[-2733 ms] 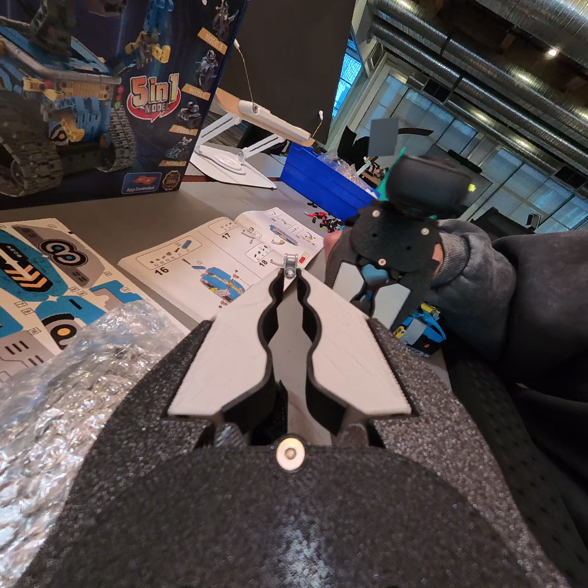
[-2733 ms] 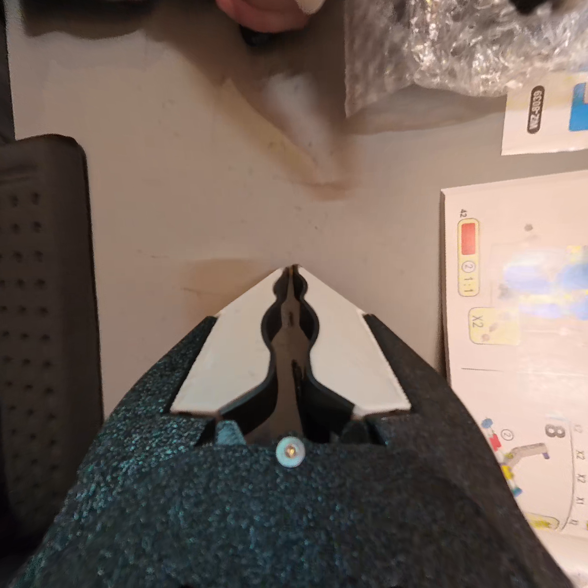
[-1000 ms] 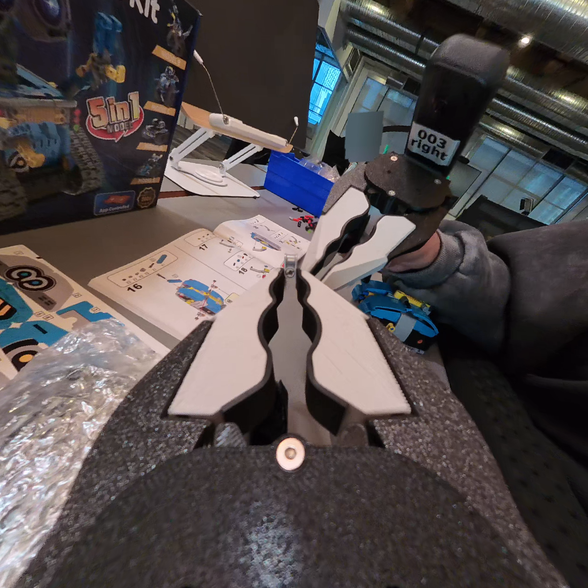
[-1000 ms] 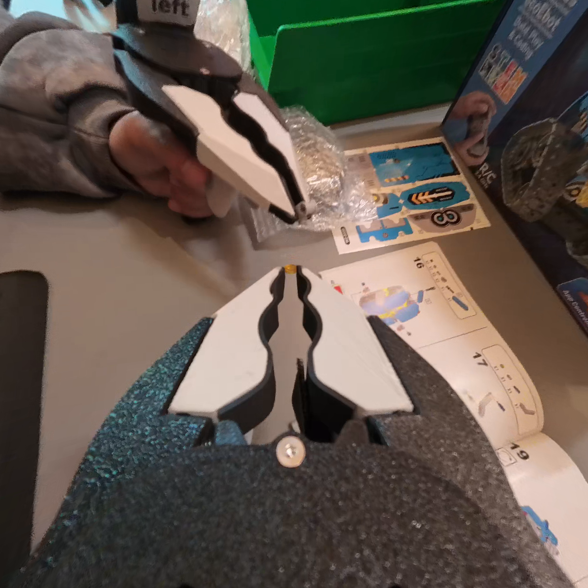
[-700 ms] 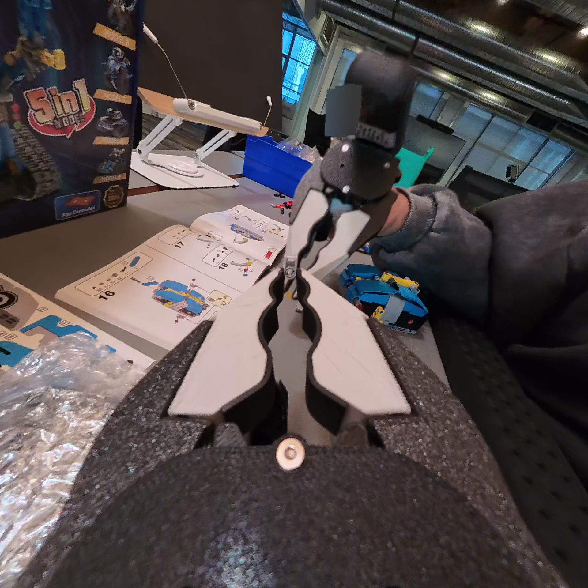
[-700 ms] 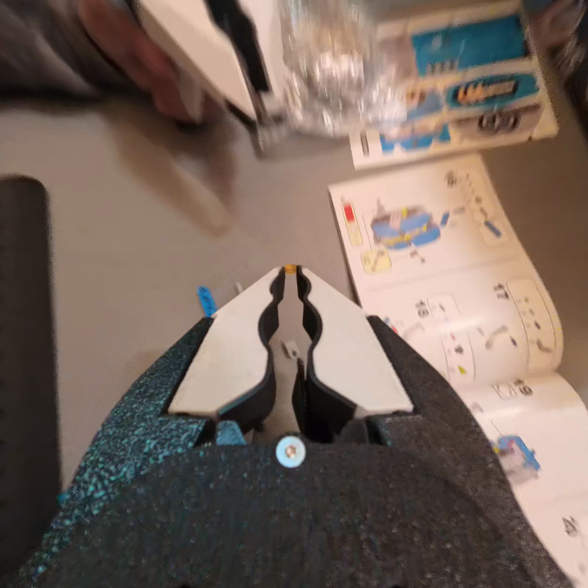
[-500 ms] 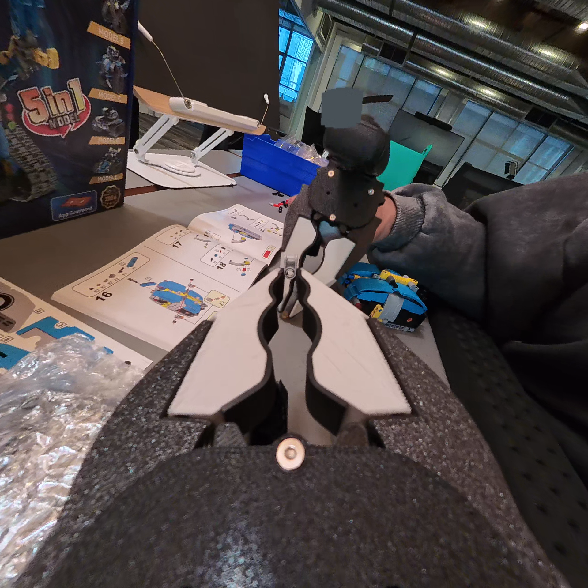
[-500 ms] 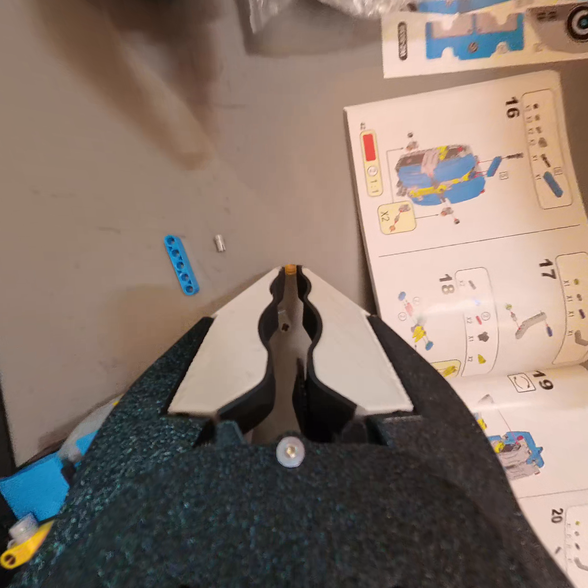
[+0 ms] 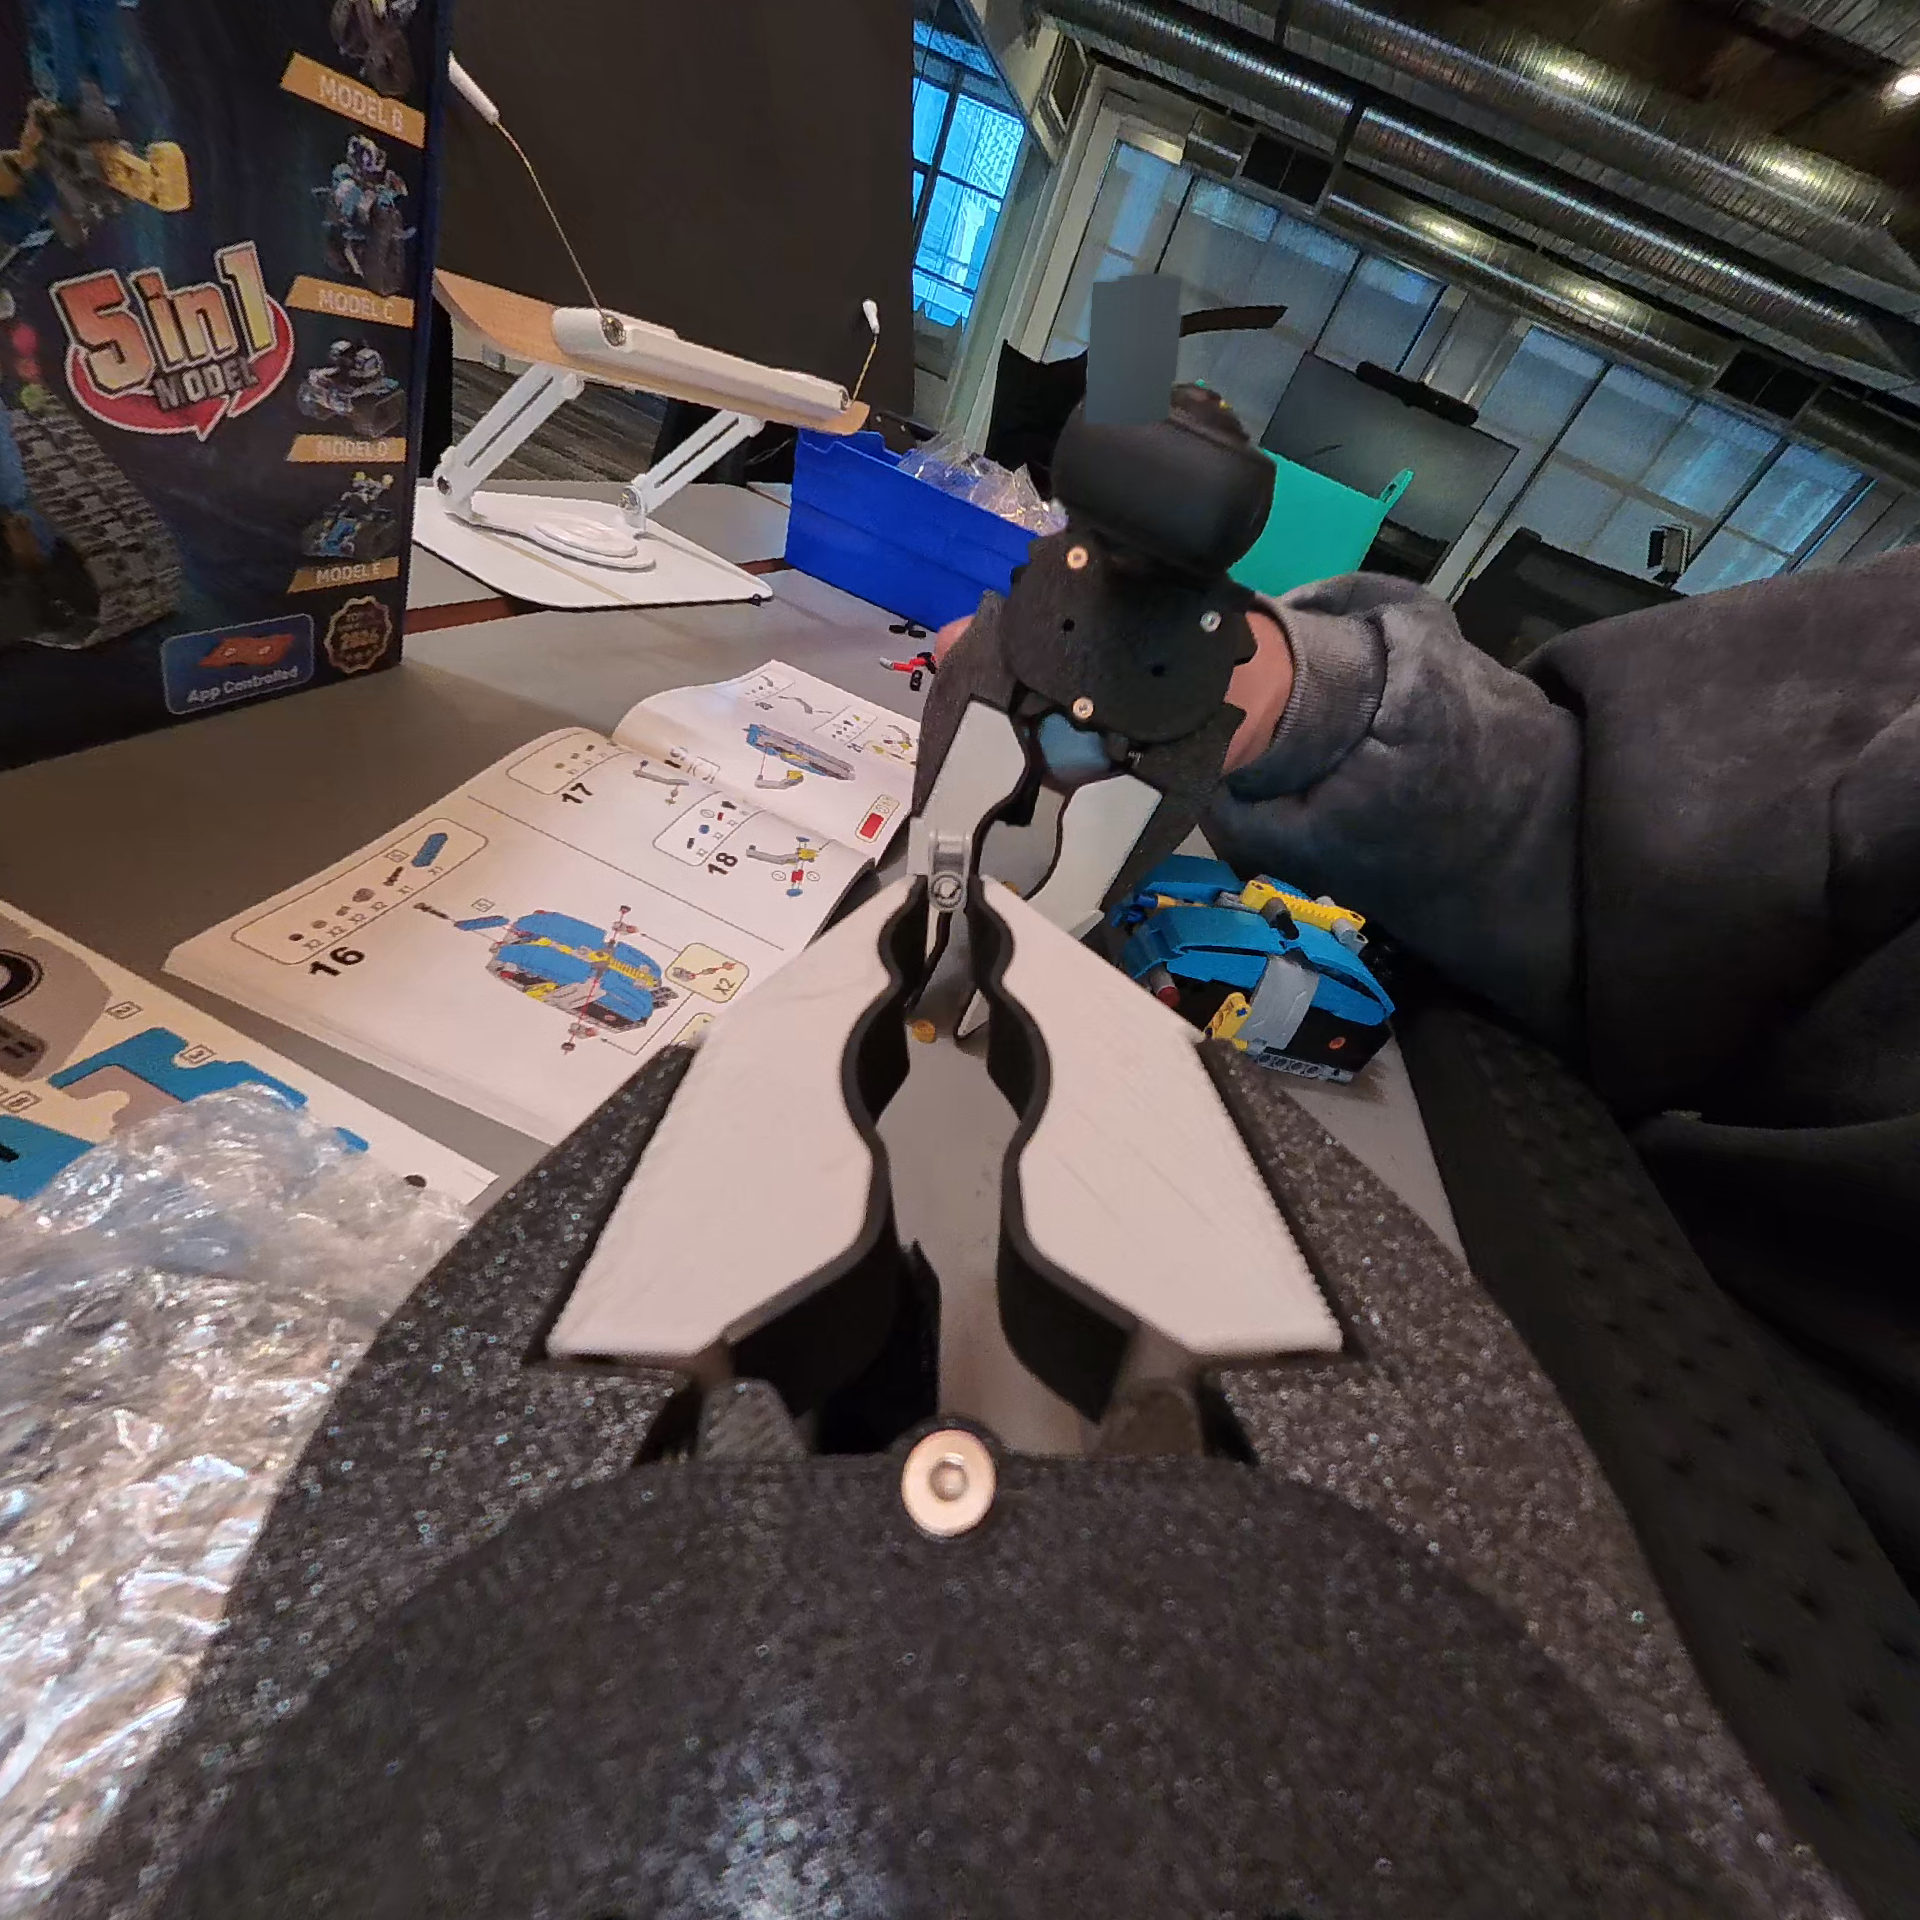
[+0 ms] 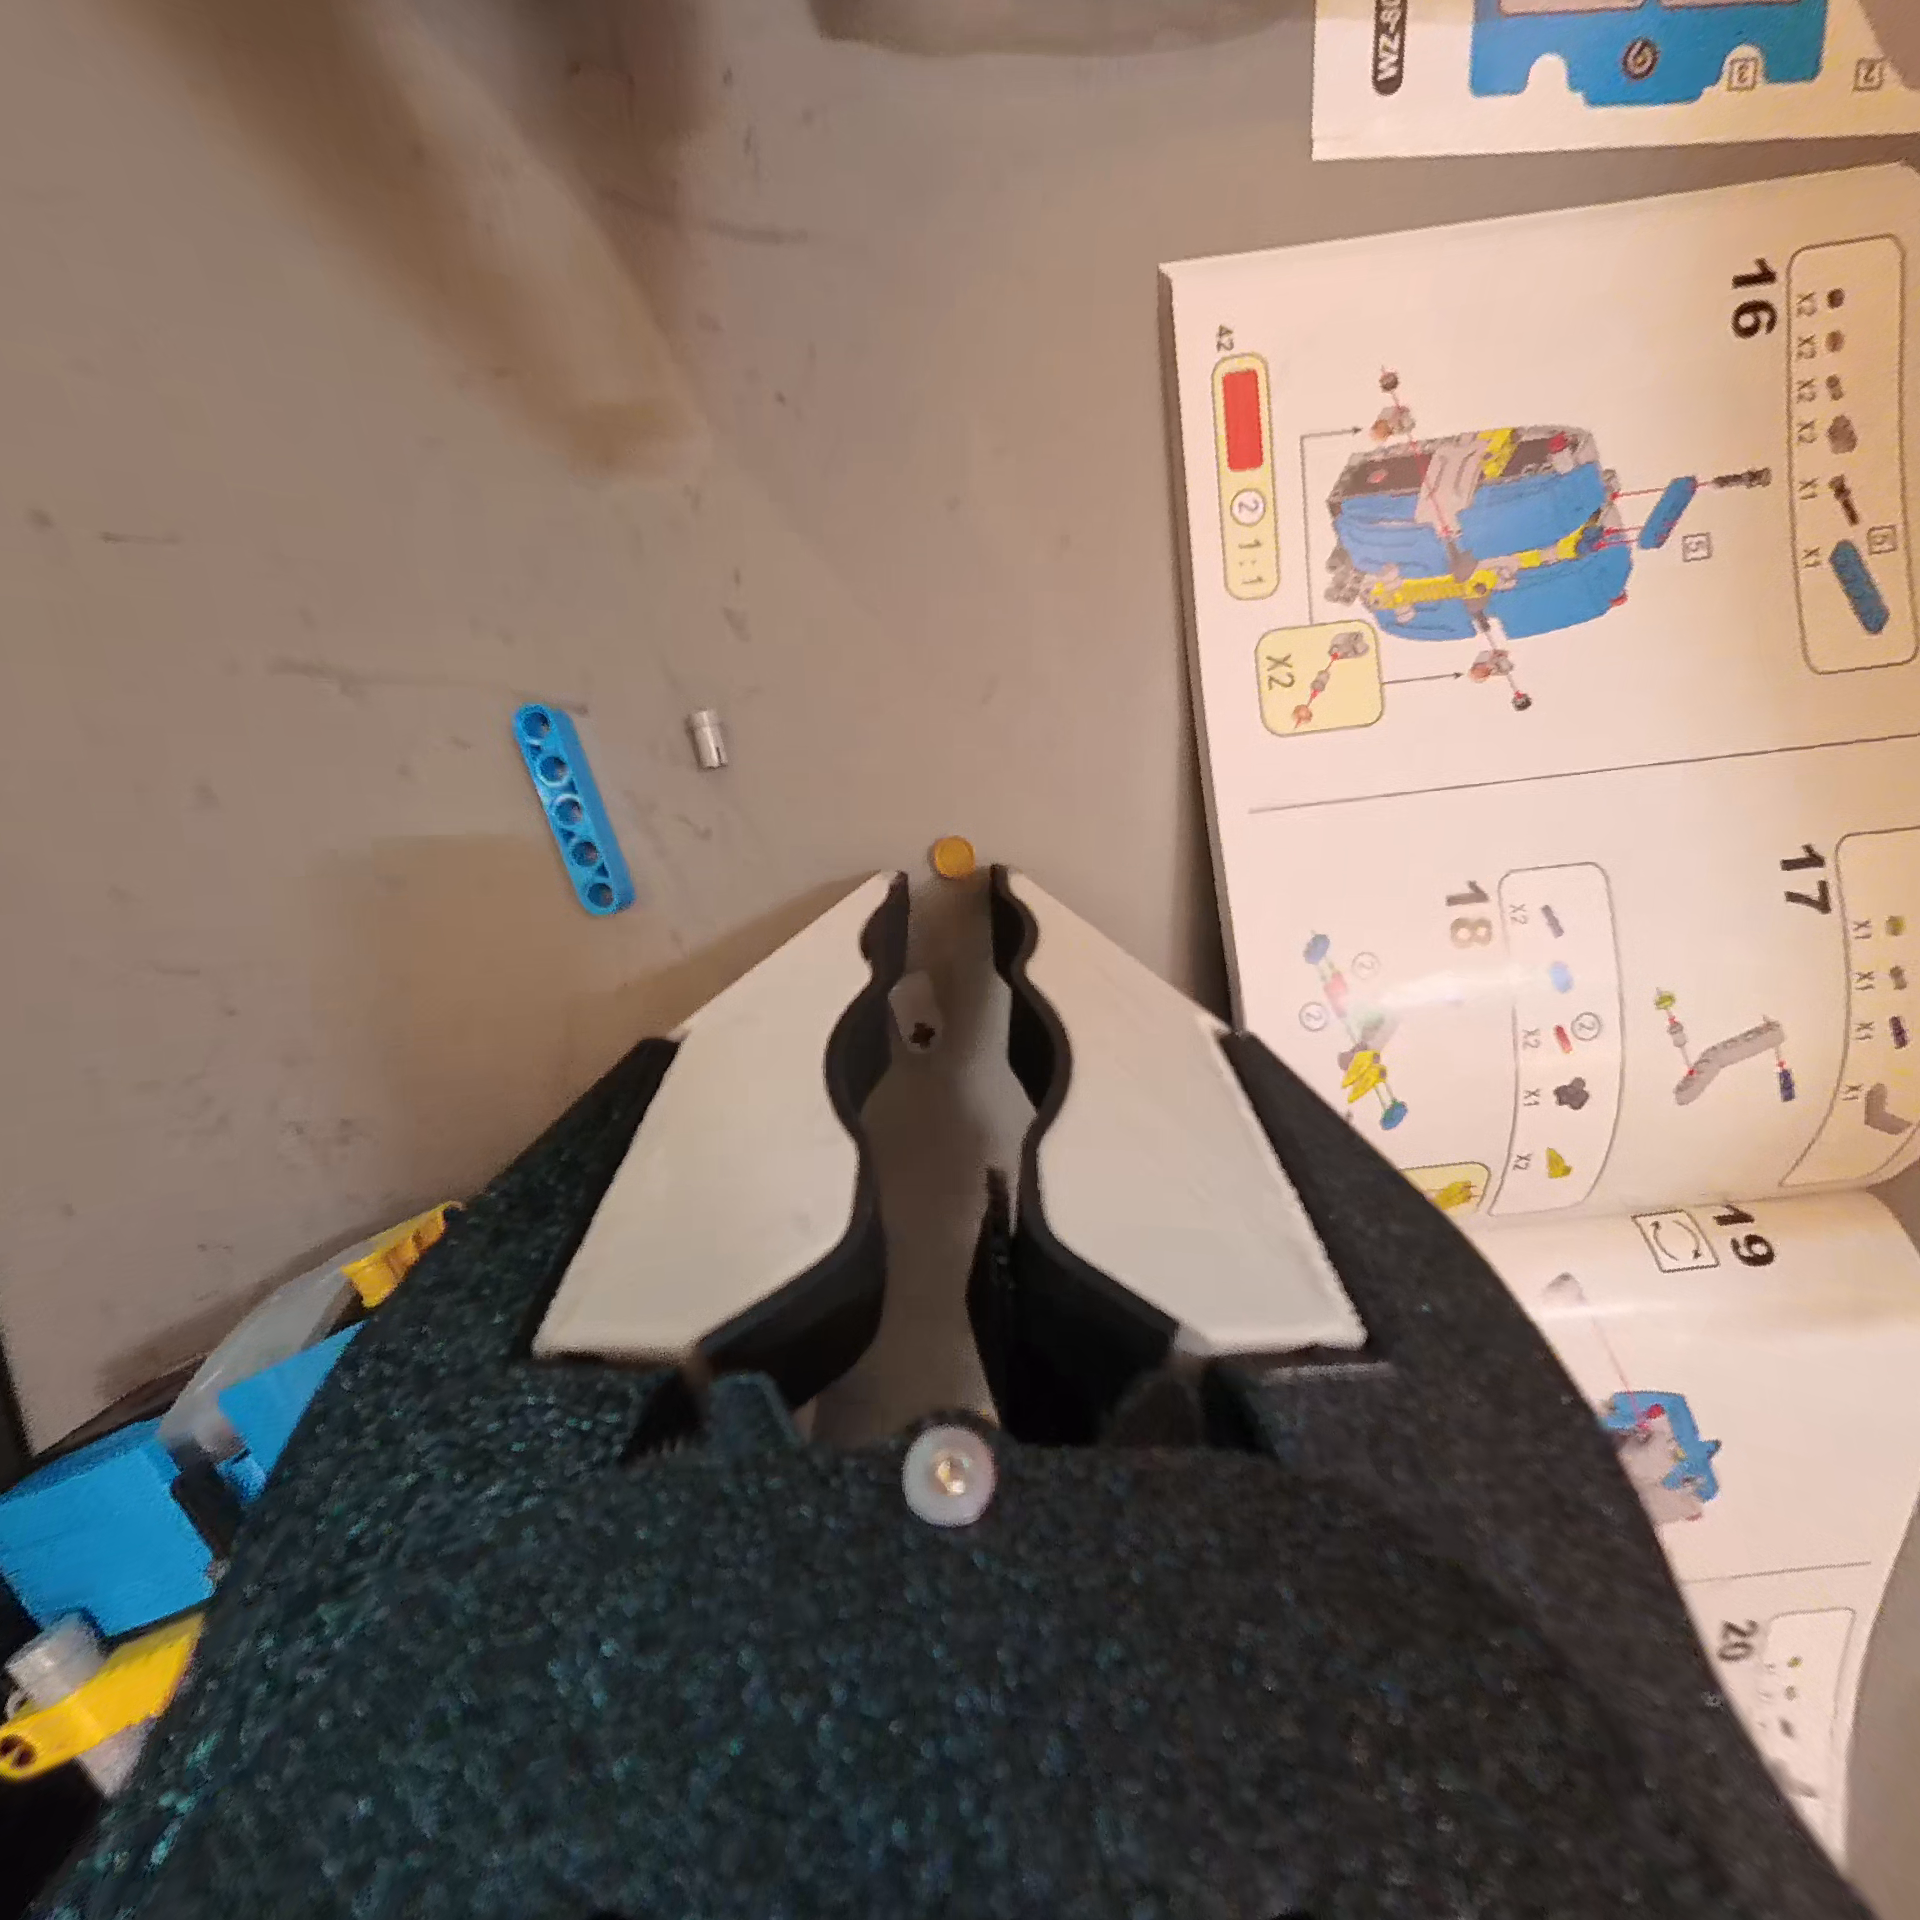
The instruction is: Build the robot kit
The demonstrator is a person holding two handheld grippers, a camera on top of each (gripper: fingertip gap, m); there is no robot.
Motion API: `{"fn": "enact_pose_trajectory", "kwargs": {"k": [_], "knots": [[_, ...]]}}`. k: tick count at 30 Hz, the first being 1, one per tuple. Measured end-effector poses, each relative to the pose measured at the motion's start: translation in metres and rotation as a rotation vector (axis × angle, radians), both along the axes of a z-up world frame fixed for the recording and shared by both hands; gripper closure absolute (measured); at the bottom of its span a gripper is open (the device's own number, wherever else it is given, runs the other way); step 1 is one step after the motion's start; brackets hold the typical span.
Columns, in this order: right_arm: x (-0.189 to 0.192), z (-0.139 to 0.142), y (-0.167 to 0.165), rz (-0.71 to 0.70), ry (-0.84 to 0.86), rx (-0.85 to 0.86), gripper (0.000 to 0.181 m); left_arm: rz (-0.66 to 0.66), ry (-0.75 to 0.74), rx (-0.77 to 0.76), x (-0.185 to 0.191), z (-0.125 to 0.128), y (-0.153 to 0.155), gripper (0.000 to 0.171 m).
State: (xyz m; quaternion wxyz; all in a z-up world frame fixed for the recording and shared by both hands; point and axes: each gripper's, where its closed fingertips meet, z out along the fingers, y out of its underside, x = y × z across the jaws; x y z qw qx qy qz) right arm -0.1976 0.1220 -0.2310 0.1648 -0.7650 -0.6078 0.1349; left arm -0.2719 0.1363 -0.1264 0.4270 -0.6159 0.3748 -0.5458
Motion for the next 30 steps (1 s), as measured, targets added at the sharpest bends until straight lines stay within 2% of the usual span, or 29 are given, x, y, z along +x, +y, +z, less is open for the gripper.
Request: {"fn": "enact_pose_trajectory", "kwargs": {"k": [6,7,12,14,16,18,20,22,25,30], "knots": [[-0.003,-0.002,0.001,0.051,-0.069,-0.02,0.167,-0.002,0.0,-0.001,0.0,0.0,0.0,0.165],[-0.004,-0.002,0.002,0.053,-0.06,-0.027,0.174,-0.003,0.0,-0.001,0.0,0.0,0.0,0.165],[-0.006,-0.002,0.003,0.062,-0.055,-0.025,0.174,-0.017,-0.002,-0.003,0.0,0.0,-0.002,0.165],[-0.009,0.002,0.005,0.047,-0.02,-0.011,0.175,-0.056,-0.044,-0.046,0.0,0.004,-0.006,0.165],[-0.021,0.023,0.005,0.017,0.101,0.014,0.175,-0.136,-0.181,-0.158,-0.004,0.02,-0.013,0.165],[-0.046,0.071,0.006,-0.022,0.332,0.097,0.175,-0.215,-0.345,-0.291,-0.012,0.04,-0.016,0.166],[-0.066,0.125,-0.002,-0.036,0.551,0.198,0.175,-0.281,-0.436,-0.401,-0.015,0.048,-0.02,0.166],[-0.076,0.154,-0.01,-0.037,0.646,0.326,0.175,-0.352,-0.521,-0.498,-0.017,0.056,-0.025,0.166],[-0.085,0.164,-0.015,-0.043,0.669,0.445,0.175,-0.425,-0.6,-0.598,-0.016,0.061,-0.031,0.166],[-0.087,0.162,-0.015,-0.069,0.707,0.493,0.175,-0.466,-0.661,-0.684,-0.013,0.063,-0.033,0.166]]}}
